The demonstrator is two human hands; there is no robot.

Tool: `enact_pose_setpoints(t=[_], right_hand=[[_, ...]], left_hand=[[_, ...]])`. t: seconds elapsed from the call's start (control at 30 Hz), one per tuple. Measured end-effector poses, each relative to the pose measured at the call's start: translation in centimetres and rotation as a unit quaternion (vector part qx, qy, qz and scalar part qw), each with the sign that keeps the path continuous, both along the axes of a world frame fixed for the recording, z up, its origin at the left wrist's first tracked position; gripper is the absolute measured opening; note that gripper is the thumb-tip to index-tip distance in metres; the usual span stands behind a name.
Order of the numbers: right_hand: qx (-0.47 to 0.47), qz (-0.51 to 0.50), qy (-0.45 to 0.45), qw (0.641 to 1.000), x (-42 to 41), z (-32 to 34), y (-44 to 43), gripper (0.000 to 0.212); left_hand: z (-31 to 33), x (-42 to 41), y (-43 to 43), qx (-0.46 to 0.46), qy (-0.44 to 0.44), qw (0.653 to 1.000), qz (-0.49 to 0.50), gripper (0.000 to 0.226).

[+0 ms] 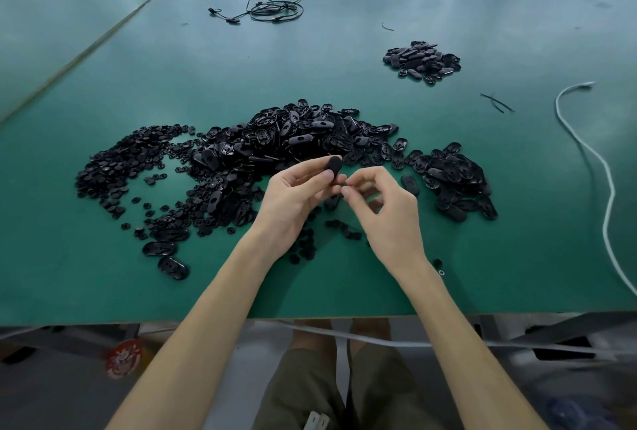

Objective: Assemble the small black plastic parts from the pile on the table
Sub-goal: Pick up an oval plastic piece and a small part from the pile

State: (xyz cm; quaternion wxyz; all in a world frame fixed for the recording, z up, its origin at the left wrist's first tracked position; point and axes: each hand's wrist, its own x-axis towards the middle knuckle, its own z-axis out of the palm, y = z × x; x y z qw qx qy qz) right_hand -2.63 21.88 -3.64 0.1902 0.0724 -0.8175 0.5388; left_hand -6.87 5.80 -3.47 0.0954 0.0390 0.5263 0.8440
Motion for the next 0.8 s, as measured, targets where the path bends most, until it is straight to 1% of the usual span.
enact_pose_setpoints(t=[0.23, 0.5, 0.63, 0.8], right_hand=[[-0.002, -0.02, 0.013, 1.0, -0.02, 0.11, 0.28, 0.014], [-0.049, -0.021, -0.012, 0.999, 0.14, 0.31, 0.19, 0.018], [-0.066, -0.032, -0.021, 0.997, 0.13, 0.4, 0.32, 0.018], [-0.079, -0.026, -0.03, 0.996, 0.09, 0.43, 0.34, 0.015]], left_hand=[[-0.12, 0.07, 0.0, -0.014, 0.0, 1.0, 0.006, 0.03], [-0.06, 0.24, 0.0, -0.03, 0.016, 0.999, 0.0, 0.029], [0.02, 0.37, 0.02, -0.055, 0.02, 0.998, -0.009, 0.025], [0.24, 0.41, 0.05, -0.062, 0.014, 0.998, -0.008, 0.023]])
